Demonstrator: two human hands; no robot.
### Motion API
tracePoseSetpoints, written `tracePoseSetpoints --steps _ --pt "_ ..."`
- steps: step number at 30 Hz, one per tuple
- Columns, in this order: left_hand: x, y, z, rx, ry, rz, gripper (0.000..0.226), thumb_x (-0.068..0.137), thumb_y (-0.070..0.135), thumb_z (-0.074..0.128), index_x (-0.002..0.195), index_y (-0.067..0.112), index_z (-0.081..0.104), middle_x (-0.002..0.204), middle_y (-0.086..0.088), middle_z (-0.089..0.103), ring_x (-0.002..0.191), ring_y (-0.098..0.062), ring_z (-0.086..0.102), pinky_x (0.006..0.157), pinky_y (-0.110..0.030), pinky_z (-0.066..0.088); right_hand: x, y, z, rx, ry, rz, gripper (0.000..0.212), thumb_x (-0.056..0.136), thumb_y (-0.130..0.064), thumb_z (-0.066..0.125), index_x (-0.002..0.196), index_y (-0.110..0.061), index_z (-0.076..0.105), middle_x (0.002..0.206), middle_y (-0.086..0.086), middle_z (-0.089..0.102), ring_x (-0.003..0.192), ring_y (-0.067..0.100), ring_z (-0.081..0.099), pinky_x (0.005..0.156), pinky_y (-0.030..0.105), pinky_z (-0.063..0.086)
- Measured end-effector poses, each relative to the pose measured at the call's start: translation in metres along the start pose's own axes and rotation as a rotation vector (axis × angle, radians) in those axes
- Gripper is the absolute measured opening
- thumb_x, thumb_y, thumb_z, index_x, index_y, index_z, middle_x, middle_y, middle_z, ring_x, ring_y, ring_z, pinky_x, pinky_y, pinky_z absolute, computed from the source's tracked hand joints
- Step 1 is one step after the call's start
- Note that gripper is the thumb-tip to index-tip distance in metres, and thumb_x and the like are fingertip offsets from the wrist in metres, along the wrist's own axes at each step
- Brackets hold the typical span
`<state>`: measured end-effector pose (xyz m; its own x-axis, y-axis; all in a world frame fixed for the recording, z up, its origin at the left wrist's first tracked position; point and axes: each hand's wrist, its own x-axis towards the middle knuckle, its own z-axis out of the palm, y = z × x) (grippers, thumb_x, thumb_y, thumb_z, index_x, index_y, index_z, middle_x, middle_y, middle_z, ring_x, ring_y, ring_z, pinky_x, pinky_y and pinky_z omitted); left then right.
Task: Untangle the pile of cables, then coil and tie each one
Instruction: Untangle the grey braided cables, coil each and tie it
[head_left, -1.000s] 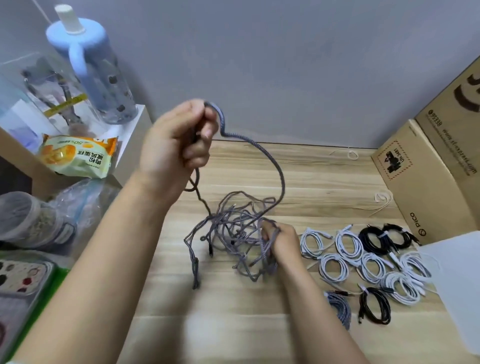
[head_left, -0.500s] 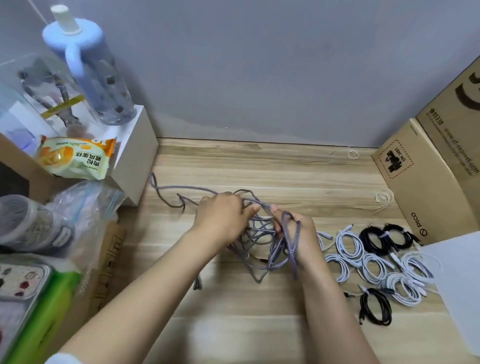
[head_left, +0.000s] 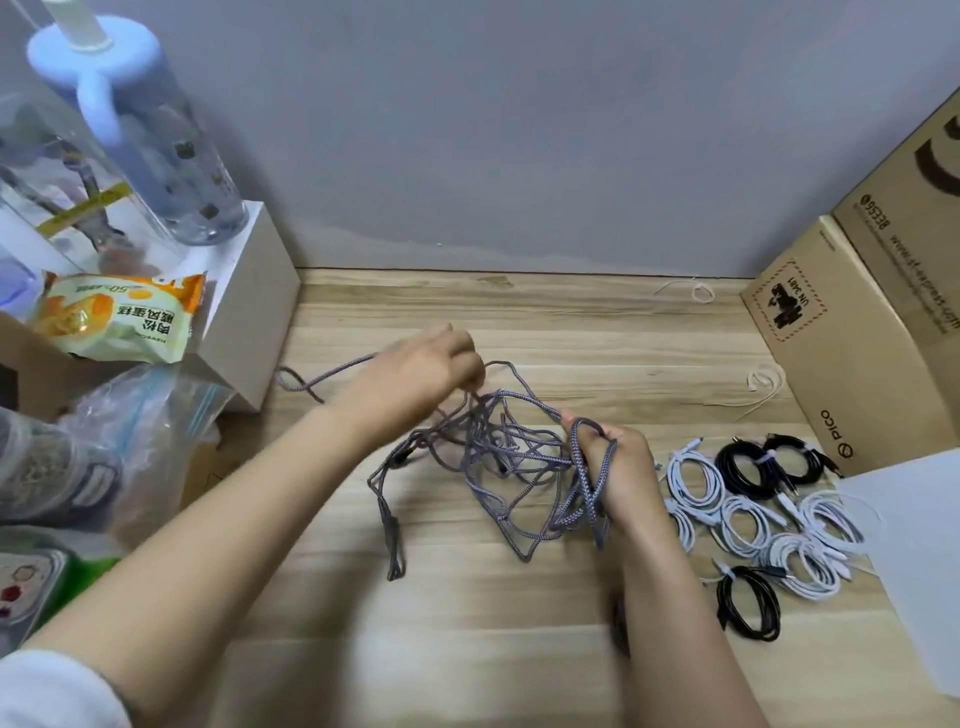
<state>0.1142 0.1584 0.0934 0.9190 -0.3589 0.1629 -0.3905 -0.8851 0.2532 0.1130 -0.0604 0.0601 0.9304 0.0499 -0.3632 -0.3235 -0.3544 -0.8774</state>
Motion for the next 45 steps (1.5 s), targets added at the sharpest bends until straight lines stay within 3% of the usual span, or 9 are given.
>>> tracePoseSetpoints --steps 5,10,16,19,23,28,32,39,45 --pt "0.012 -0.038 -0.033 -0.07 0.471 -0.312 0.011 0.091 0.011 0.051 0.092 0.009 0.062 0.089 -0.018 0.056 0.085 -0.031 0.051 0.072 -0.038 0.04 0.0 0.0 -0.007 0.043 0.029 0.065 0.052 0.086 -0.033 0.062 0.039 -0.019 0.045 0.045 -0.004 0.034 0.05 0.016 0.031 0.057 0.03 0.025" --pt "0.012 -0.03 -0.019 -0.18 0.117 -0.635 0.04 0.09 0.014 0.06 0.128 0.007 0.051 0.128 -0.016 0.042 0.112 -0.031 0.049 0.092 -0.031 0.035 -0.003 -0.016 -0.009 0.104 -0.027 0.092 0.044 0.089 -0.031 0.06 0.054 -0.011 0.042 0.045 0.0 0.031 0.035 0.009 0.027 0.036 0.017 0.024" --pt "-0.004 0.018 0.007 -0.709 -0.138 -0.595 0.02 0.088 0.027 0.064 0.103 0.014 0.068 0.086 0.006 0.065 0.069 0.0 0.058 0.072 -0.019 0.045 -0.028 -0.047 -0.02 0.156 -0.129 0.022 0.045 0.091 -0.036 0.053 0.054 -0.014 0.041 0.038 -0.011 0.031 0.033 0.004 0.026 0.037 0.015 0.023" --pt "-0.012 0.025 0.015 -0.808 -0.093 -0.583 0.008 0.091 0.019 0.061 0.096 0.019 0.067 0.067 0.014 0.061 0.051 0.007 0.051 0.062 -0.016 0.042 -0.04 -0.062 -0.027 0.1 -0.163 -0.067 0.046 0.092 -0.035 0.05 0.053 -0.013 0.04 0.036 -0.011 0.031 0.034 0.005 0.026 0.038 0.016 0.024" --pt "-0.015 0.03 0.009 -0.74 0.014 -0.56 0.022 0.095 0.008 0.05 0.081 0.016 0.065 0.056 0.012 0.058 0.043 0.005 0.045 0.052 -0.015 0.034 -0.047 -0.069 -0.037 0.097 -0.137 -0.154 0.047 0.089 -0.043 0.057 0.053 -0.014 0.043 0.038 -0.012 0.031 0.038 0.006 0.025 0.039 0.014 0.022" --pt "-0.022 0.018 0.007 -0.717 0.225 -0.645 0.031 0.093 0.003 0.051 0.076 0.026 0.062 0.058 0.012 0.057 0.05 0.002 0.045 0.052 -0.013 0.032 -0.051 -0.073 -0.043 0.155 -0.095 -0.188 0.025 0.081 -0.034 0.065 0.068 -0.012 0.063 0.037 -0.014 0.046 0.034 0.0 0.042 0.039 0.006 0.028" --pt "-0.025 0.012 0.01 -0.686 0.325 -0.676 0.034 0.092 -0.001 0.05 0.073 0.024 0.061 0.056 0.012 0.057 0.054 0.007 0.048 0.055 -0.013 0.034 -0.05 -0.072 -0.043 0.178 -0.066 -0.203 0.024 0.075 -0.024 0.074 0.098 -0.015 0.072 0.057 -0.017 0.066 0.057 -0.004 0.062 0.056 0.008 0.042" --pt "-0.053 -0.028 0.014 -0.301 0.455 -0.927 0.038 0.079 -0.012 0.038 0.084 0.021 0.057 0.075 0.002 0.058 0.08 -0.023 0.054 0.072 -0.035 0.043 -0.048 -0.069 -0.072 0.228 0.137 -0.189 0.023 0.083 -0.006 0.063 0.097 -0.022 0.072 0.045 -0.018 0.052 0.041 -0.002 0.048 0.043 0.008 0.034" --pt "-0.055 -0.043 0.027 -0.911 0.431 -1.09 0.033 0.099 0.003 0.036 0.077 0.019 0.054 0.067 0.002 0.048 0.054 -0.013 0.033 0.045 -0.017 0.027 -0.047 -0.068 -0.074 0.325 0.14 -0.123 0.024 0.085 -0.001 0.058 0.092 -0.02 0.071 0.038 -0.012 0.04 0.036 0.001 0.032 0.037 0.011 0.024"
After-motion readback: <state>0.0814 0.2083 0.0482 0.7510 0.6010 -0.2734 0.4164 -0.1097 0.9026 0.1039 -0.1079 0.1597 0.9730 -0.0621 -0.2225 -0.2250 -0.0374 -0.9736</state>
